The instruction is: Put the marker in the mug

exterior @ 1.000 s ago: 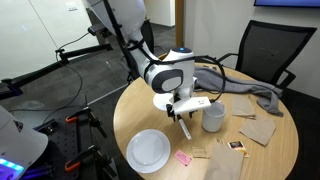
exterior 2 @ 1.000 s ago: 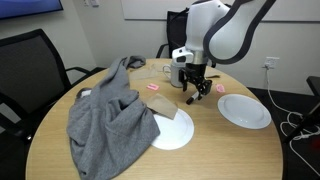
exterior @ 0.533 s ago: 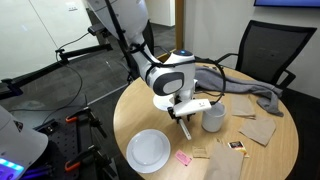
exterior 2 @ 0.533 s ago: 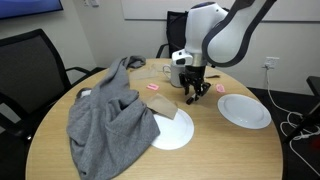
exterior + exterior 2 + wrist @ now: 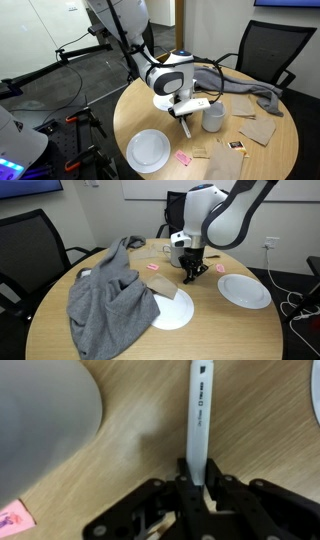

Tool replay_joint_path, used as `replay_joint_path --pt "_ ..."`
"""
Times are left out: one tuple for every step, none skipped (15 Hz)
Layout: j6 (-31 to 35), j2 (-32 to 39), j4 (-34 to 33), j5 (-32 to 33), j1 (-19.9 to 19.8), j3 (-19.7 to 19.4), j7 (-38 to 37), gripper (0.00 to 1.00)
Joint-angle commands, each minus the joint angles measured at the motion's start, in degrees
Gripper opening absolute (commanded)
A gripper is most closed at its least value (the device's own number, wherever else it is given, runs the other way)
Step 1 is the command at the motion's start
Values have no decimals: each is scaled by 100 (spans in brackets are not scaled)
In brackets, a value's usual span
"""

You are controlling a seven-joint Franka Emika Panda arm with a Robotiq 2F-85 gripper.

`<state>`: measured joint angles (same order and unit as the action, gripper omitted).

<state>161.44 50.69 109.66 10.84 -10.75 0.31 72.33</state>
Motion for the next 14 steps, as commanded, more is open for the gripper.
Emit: replay_joint_path --pt "-513 -241 89 131 141 40 -287 5" --pt "-698 -365 168 69 168 100 -360 5" --pt "-776 -451 226 -1 208 151 -486 5" --pt "-762 -583 338 -73 293 167 -775 5" --pt "-780 -676 385 -109 356 182 -1041 5" --pt "-752 -778 447 -120 389 219 -1263 5" --pt "-730 -900 507 -97 470 225 -1506 5" --pt "-697 -986 538 -63 542 215 -1742 5" --pt "-732 -1090 565 -68 604 227 -1979 5" --pt "-706 -1197 612 -69 667 236 -2221 5" --pt "-794 -1294 625 -53 749 223 -2469 5" --pt "-887 -1373 603 -58 809 214 -2726 5" --pt "-1000 -1467 609 -56 852 231 -2948 5" --pt "-1125 -1557 585 -70 868 265 -3132 5"
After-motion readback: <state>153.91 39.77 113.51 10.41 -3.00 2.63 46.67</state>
